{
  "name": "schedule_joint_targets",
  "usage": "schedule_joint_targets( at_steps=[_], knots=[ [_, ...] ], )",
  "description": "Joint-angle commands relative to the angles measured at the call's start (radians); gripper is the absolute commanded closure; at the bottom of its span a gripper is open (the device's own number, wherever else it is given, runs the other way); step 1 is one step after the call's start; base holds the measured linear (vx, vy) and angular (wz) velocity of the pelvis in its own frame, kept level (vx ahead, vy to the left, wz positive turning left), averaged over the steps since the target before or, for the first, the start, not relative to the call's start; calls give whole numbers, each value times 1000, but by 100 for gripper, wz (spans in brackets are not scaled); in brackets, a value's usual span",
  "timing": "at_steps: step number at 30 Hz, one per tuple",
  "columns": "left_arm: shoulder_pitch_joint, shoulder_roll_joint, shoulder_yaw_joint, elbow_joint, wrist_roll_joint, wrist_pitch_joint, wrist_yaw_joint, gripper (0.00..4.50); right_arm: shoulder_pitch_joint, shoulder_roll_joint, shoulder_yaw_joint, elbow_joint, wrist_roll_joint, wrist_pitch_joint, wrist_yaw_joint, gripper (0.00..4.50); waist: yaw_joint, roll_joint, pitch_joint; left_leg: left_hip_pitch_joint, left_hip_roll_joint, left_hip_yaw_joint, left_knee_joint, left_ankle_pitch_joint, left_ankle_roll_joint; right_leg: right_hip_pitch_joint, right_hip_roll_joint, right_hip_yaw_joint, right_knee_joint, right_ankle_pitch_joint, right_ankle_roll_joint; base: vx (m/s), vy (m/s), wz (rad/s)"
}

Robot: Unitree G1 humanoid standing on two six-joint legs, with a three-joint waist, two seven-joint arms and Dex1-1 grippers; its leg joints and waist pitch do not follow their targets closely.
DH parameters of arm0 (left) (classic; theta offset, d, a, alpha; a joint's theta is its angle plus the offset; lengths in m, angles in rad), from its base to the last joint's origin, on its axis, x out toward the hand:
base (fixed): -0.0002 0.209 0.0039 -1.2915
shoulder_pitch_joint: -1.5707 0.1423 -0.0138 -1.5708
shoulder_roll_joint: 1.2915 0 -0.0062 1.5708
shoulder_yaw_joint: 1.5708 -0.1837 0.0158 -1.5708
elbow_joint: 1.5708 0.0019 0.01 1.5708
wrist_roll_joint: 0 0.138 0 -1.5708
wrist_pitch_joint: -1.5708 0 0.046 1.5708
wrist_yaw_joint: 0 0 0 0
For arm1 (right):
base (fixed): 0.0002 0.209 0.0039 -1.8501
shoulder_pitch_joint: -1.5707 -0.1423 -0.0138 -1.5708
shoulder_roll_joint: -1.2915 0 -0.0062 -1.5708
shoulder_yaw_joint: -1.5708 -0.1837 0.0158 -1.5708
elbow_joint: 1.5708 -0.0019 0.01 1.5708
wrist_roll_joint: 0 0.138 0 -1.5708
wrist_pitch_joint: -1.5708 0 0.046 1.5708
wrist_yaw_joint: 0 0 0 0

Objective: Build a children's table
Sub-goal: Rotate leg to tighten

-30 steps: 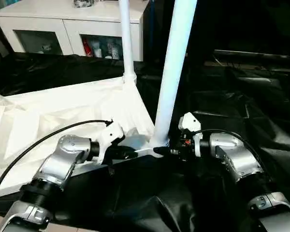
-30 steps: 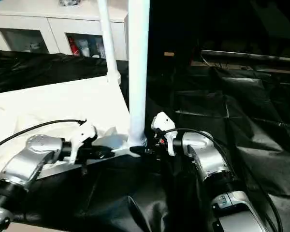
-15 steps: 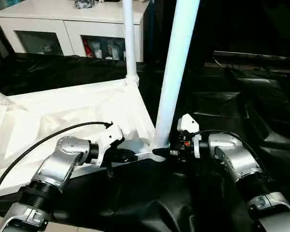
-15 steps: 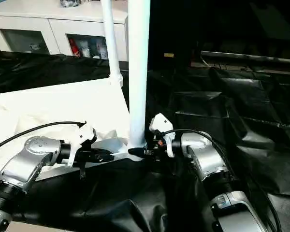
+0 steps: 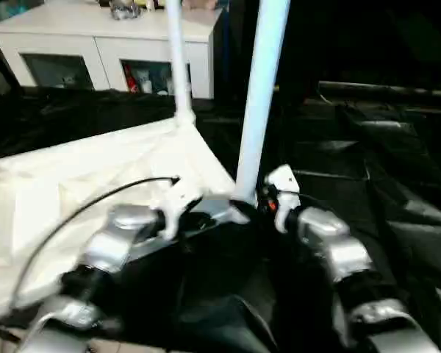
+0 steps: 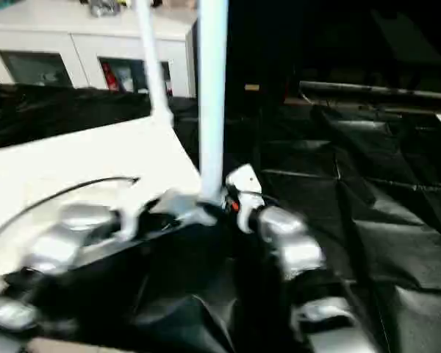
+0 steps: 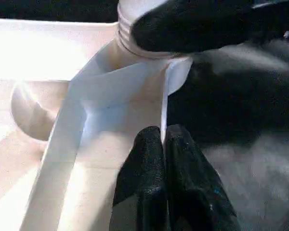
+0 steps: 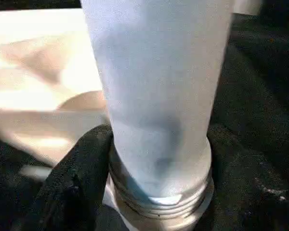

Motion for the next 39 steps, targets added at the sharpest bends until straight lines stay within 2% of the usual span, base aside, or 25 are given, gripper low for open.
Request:
schedule_joint_targets(
  at_steps=[1,2,3,4,7,8,9,10,11,13,15,16,18,20,22,24,29,33,34,36,39],
  knots=[
    [-12,-66,11,67,-10,-11,117,450,11,62,67,48,-28,9,11,179,-3,-13,-36,21,45,-20,-73,-378,-6,14,-65,43,-119,-542,-103,0,0,0],
    [-19,-78,8,74,-8,-18,122,450,8,73,65,50,-22,1,19,179,-1,-15,-36,24,45,-20,-73,-391,4,13,-68,43,-123,-556,-97,0,0,0],
    [-23,-87,3,75,-8,-27,115,450,8,78,65,47,-17,-8,31,124,-1,-15,-36,24,45,-20,-73,-391,4,13,-68,43,-123,-556,-97,0,0,0],
    [-25,-91,0,75,-8,-34,105,450,7,81,65,45,-16,-17,39,110,-3,-13,-40,10,48,-25,-79,-375,12,25,-70,41,-118,-533,-94,0,0,0],
    [-21,-78,0,57,-16,-66,51,450,8,73,57,23,5,-33,96,105,-1,-12,-46,4,50,-24,-82,-337,22,29,-69,43,-110,-451,-106,0,0,0],
    [-21,-78,0,57,-16,-66,51,450,8,73,57,23,5,-33,96,105,-2,-10,-46,-1,51,-23,-84,-317,27,32,-69,43,-106,-405,-123,0,0,0],
    [-17,-67,1,49,-19,-66,30,450,7,66,57,16,9,-40,115,105,-2,-10,-46,-1,51,-23,-84,-317,27,32,-69,43,-106,-405,-123,0,0,0],
    [-4,-40,-3,34,-22,-68,-12,450,7,42,65,5,11,-58,165,105,-1,-12,-46,2,51,-22,-81,-332,32,31,-71,43,-106,-407,-133,0,0,0],
    [22,7,-9,9,-28,-86,-83,450,12,-6,81,-19,19,-83,264,105,0,-13,-48,-3,53,-22,-81,-318,37,36,-73,44,-103,-386,-138,0,0,0],
    [36,30,-10,-5,-34,-100,-124,450,16,-33,89,-31,22,-98,318,105,0,-15,-48,-8,54,-21,-80,-293,53,39,-72,44,-99,-351,-147,0,0,0],
    [76,95,-12,-47,-56,-104,-226,450,25,-102,101,-65,31,-124,429,105,3,-17,-50,-7,55,-18,-76,-266,62,40,-74,44,-96,-334,-162,0,0,0],
    [87,119,-10,-58,-63,-108,-258,450,31,-128,104,-82,38,-122,472,105,3,-19,-52,-12,55,-16,-74,-235,70,42,-71,44,-89,-293,-173,0,0,0],
    [100,144,-4,-69,-75,-113,-296,450,38,-158,108,-103,46,-113,524,105,8,-18,-53,-10,55,-13,-70,-210,80,41,-68,44,-86,-261,-181,0,0,0],
    [113,168,9,-92,-101,-98,-344,450,45,-193,116,-115,40,-111,587,105,11,-21,-61,-21,53,-10,-56,-106,110,45,-63,42,-61,-104,-223,0,0,0],
    [119,178,13,-104,-111,-90,-363,450,49,-206,119,-119,39,-112,615,105,12,-21,-63,-22,51,-7,-49,-77,132,42,-60,39,-53,-34,-246,0,0,0],
    [127,189,15,-117,-121,-85,-385,450,51,-213,117,-122,45,-113,633,105,14,-19,-61,-20,52,-7,-49,-92,140,40,-59,38,-55,-48,-254,0,0,0],
    [151,199,7,-151,-141,-74,-418,450,58,-201,120,-145,77,-103,667,105,13,-20,-55,-16,57,-8,-57,-162,109,38,-62,40,-65,-159,-239,0,0,0],
    [160,186,2,-167,-138,-63,-417,450,60,-182,126,-142,72,-107,679,105,11,-22,-54,-14,57,-9,-60,-168,95,37,-63,42,-67,-182,-229,0,0,0],
    [161,185,1,-169,-138,-62,-416,450,59,-181,127,-140,71,-107,680,131,11,-21,-55,-14,57,-9,-59,-165,95,37,-63,42,-66,-180,-228,0,0,0],
    [161,185,0,-169,-138,-60,-417,450,58,-180,127,-136,71,-108,681,138,12,-23,-55,-16,55,-9,-58,-144,98,39,-63,42,-64,-163,-227,0,0,0],
    [163,185,0,-169,-135,-59,-414,450,61,-183,130,-137,77,-98,686,174,12,-24,-57,-16,55,-8,-56,-126,107,39,-62,42,-61,-136,-231,0,0,0]
  ],
)
